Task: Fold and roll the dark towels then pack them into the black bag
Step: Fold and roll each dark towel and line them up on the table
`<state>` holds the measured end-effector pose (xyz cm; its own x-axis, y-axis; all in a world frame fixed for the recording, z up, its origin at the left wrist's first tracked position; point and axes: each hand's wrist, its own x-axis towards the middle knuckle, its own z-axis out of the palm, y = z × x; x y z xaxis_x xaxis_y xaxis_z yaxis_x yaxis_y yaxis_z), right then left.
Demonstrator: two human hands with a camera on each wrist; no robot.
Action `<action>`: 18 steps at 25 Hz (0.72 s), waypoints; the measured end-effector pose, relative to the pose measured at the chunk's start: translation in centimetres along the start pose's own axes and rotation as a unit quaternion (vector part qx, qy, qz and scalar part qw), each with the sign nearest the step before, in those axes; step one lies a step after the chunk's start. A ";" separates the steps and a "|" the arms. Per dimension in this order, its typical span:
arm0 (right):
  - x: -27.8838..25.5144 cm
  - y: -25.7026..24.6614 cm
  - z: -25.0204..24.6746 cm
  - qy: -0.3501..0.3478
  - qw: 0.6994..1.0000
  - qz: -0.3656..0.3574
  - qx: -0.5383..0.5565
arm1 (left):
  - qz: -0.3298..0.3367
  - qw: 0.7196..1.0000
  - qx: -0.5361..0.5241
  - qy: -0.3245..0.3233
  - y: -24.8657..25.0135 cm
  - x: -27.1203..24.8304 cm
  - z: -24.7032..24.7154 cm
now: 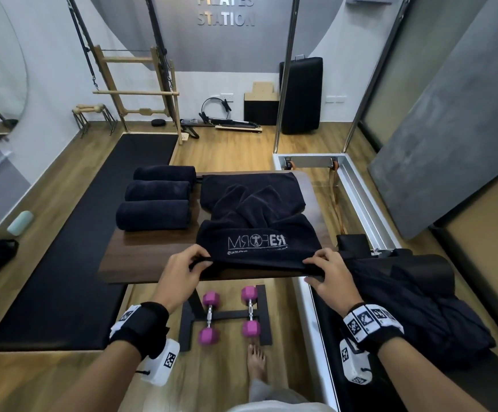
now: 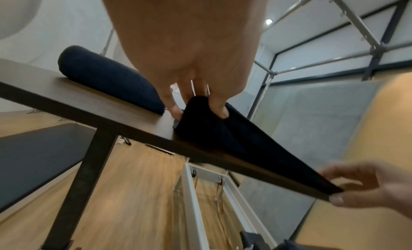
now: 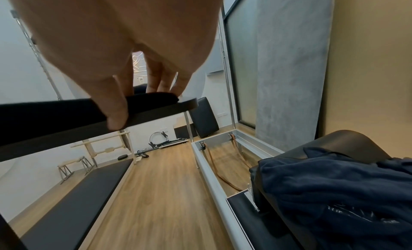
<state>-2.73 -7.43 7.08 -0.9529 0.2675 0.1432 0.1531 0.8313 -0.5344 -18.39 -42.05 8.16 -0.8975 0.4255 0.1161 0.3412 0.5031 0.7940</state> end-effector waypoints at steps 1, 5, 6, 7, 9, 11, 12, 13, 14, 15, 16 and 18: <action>-0.1 0.1 -0.2 0.017 1.000 0.004 0.000 | 0.004 1.000 -0.021 0.020 0.1 0.4 -0.2; 1.3 -0.1 -1.9 0.097 0.991 0.012 0.089 | 0.034 0.996 -0.057 0.057 1.2 2.5 -1.2; 2.3 -0.3 -2.5 0.115 0.985 0.024 0.124 | 0.046 0.995 -0.056 0.068 1.5 3.3 -1.4; 3.4 -0.5 -3.3 0.132 0.979 0.030 0.154 | 0.058 0.993 -0.053 0.083 1.9 4.0 -1.6; 6.8 -0.7 -4.9 0.158 0.965 0.034 0.207 | 0.070 0.989 -0.044 0.123 2.7 6.3 -1.9; 10.8 -0.8 -6.3 0.176 0.956 0.034 0.232 | 0.064 0.984 -0.028 0.167 3.3 9.1 -2.1; 12.8 -0.8 -6.9 0.180 0.956 0.035 0.229 | 0.054 0.981 -0.018 0.186 3.5 10.6 -2.2; 14.8 -0.7 -7.3 0.179 0.958 0.035 0.222 | 0.043 0.978 -0.009 0.203 3.6 12.1 -2.2; 17.0 -0.7 -7.7 0.176 0.960 0.038 0.214 | 0.029 0.976 -0.001 0.216 3.8 13.7 -2.3; 18.7 -0.6 -7.8 0.173 0.963 0.038 0.205 | 0.016 0.975 0.004 0.223 4.1 15.0 -2.3; 20.8 -0.4 -7.8 0.170 0.965 0.038 0.198 | 0.002 0.973 0.010 0.230 4.2 16.6 -2.4; 24.9 0.1 -7.6 0.163 0.967 0.046 0.193 | -0.024 0.970 0.029 0.242 4.5 20.0 -2.4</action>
<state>-24.49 2.99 16.96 -0.7972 0.5227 0.3019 0.0638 0.5704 -0.8189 -35.43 -33.08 15.48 -0.9342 0.0052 0.3567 0.2978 0.5618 0.7718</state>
